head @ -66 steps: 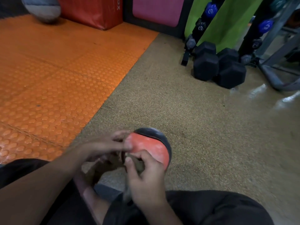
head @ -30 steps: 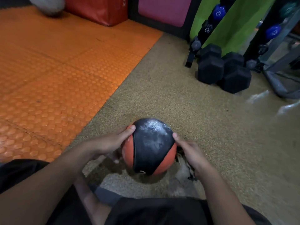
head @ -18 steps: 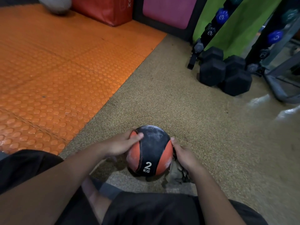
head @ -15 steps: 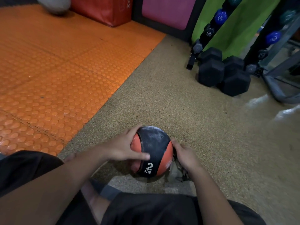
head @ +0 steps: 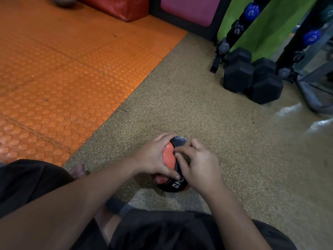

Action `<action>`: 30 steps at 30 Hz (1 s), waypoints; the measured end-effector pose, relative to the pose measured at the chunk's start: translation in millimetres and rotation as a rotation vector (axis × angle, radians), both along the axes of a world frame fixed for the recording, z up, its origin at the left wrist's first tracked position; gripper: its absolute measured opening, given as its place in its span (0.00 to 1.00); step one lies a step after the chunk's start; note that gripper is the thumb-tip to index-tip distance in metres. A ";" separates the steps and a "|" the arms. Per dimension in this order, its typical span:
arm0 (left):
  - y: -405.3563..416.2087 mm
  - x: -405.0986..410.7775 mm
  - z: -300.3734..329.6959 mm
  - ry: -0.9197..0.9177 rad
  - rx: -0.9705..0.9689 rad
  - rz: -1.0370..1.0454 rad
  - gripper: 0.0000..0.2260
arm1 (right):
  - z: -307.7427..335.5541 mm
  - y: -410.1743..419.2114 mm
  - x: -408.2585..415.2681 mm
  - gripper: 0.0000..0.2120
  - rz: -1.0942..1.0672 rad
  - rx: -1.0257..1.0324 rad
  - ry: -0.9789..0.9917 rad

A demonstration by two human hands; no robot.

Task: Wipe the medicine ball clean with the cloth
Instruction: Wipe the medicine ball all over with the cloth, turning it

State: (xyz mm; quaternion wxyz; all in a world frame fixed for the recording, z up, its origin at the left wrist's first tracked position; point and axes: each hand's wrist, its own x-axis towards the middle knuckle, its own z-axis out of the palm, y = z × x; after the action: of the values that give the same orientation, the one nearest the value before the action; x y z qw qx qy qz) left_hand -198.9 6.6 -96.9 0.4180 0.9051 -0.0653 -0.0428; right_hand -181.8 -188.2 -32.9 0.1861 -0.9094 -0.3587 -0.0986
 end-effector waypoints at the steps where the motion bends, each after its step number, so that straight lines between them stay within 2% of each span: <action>1: 4.1 1.9 -0.6 0.018 -0.004 -0.017 0.62 | -4.7 -7.0 -8.3 0.07 0.047 0.020 0.017; 5: 19.0 7.1 -3.6 0.095 -0.026 -0.049 0.64 | -16.1 -37.7 -33.8 0.07 0.139 0.055 0.074; 12: 18.2 6.4 2.3 0.096 0.047 -0.099 0.67 | -8.8 -7.6 19.9 0.07 -0.032 0.177 0.020; 17: 24.3 8.7 -0.2 0.111 0.078 -0.162 0.68 | -12.6 -22.6 -23.4 0.07 0.279 0.030 -0.028; 19: 22.1 14.3 1.8 0.117 0.083 -0.178 0.67 | -10.8 -24.3 -13.6 0.07 0.245 0.029 -0.032; 21: 21.3 21.1 3.2 0.177 0.017 -0.165 0.63 | -9.6 -20.9 3.2 0.06 0.117 0.142 0.009; 24: 15.5 31.6 4.1 0.298 -0.196 -0.016 0.49 | -14.9 -11.5 14.3 0.06 -0.007 0.267 0.020; 27: -1.7 46.0 3.9 0.196 -0.089 0.167 0.43 | -21.7 -9.4 11.6 0.07 0.001 0.170 -0.089; 30: -19.1 64.4 12.6 0.189 -0.024 0.157 0.33 | -25.1 -15.2 -0.2 0.06 0.127 -0.017 -0.162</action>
State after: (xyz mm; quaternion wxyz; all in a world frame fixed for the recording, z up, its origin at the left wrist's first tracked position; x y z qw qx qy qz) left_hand -134.5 -12.5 -84.3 0.4352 0.8942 0.0451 -0.0941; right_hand -182.0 -203.4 -58.0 0.1546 -0.8754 -0.4304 -0.1566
